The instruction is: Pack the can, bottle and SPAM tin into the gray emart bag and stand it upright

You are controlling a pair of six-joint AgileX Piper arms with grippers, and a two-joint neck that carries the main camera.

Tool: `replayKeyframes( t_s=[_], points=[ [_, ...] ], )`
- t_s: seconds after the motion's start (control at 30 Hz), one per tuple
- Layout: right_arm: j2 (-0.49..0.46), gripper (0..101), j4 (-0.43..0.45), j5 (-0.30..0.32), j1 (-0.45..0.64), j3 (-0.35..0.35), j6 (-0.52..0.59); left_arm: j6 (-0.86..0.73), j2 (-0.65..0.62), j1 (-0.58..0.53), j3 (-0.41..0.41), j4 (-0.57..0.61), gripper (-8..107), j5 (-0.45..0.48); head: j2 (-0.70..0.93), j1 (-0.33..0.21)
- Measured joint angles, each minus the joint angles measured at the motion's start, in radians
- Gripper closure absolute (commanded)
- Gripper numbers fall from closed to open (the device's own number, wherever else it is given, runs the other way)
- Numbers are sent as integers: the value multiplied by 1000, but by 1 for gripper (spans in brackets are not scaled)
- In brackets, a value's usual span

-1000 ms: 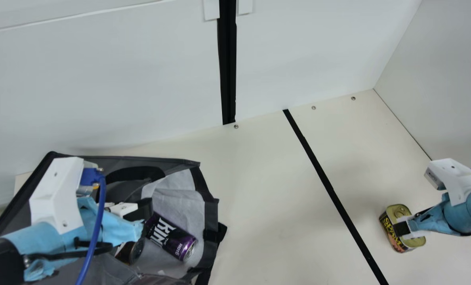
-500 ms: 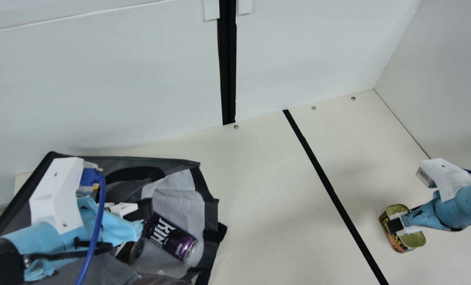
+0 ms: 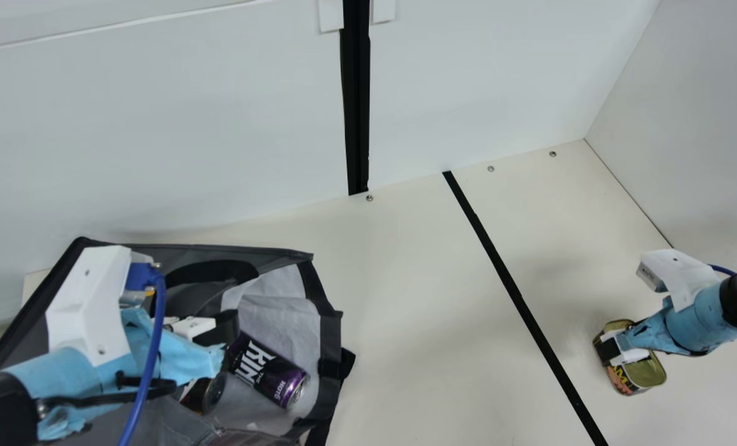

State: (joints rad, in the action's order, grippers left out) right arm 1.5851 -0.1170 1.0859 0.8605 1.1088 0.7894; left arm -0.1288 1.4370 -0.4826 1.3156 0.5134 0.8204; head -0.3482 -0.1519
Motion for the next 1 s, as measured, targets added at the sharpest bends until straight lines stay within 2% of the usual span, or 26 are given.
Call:
replayKeyframes(
  t_s=[0.6, 1.0],
  points=[
    [113, 6, 19, -25, -21, 30, -13, 0, 0, 0, 0, 0, 107, 0, 0, 0],
    [154, 87, 15, -19, -13, 49, 4, 0, 0, 0, 0, 0, 107, 0, 0, 0]
  ],
)
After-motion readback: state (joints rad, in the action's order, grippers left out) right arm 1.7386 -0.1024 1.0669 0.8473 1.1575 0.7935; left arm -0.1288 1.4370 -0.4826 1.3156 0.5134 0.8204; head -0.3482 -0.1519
